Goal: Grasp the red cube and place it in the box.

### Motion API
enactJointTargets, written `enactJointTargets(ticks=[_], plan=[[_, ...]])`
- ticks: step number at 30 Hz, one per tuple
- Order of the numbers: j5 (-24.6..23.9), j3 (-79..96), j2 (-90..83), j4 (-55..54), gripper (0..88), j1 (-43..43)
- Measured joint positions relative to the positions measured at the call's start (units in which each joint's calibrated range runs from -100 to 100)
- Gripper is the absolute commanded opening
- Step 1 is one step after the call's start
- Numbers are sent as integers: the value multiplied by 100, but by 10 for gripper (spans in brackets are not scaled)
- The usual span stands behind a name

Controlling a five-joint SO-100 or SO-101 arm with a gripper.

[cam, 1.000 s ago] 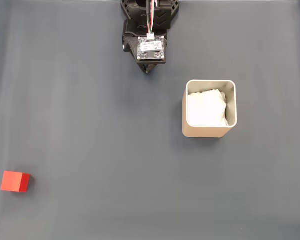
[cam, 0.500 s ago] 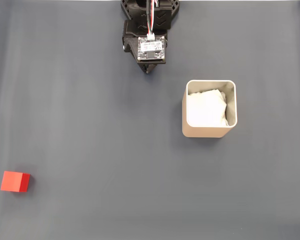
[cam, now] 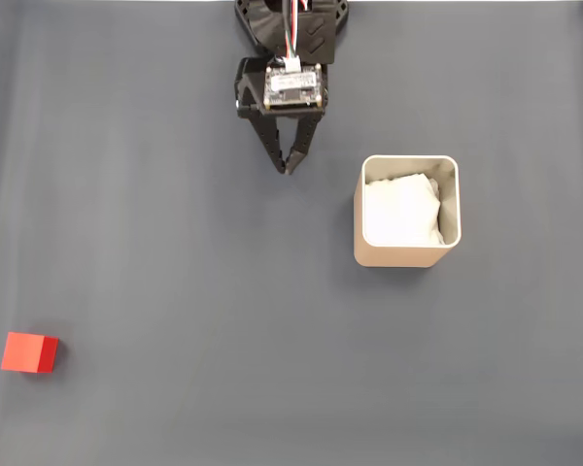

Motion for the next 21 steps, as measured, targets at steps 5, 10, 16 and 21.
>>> enactJointTargets(ticks=[5,10,16,21], plan=[[-78,-911,749,-65,2,0],[-156,-2013,1667,-57,2,180],[-161,-3342,2782,260,2,474],[-39,-4071,3540,422,2,789]])
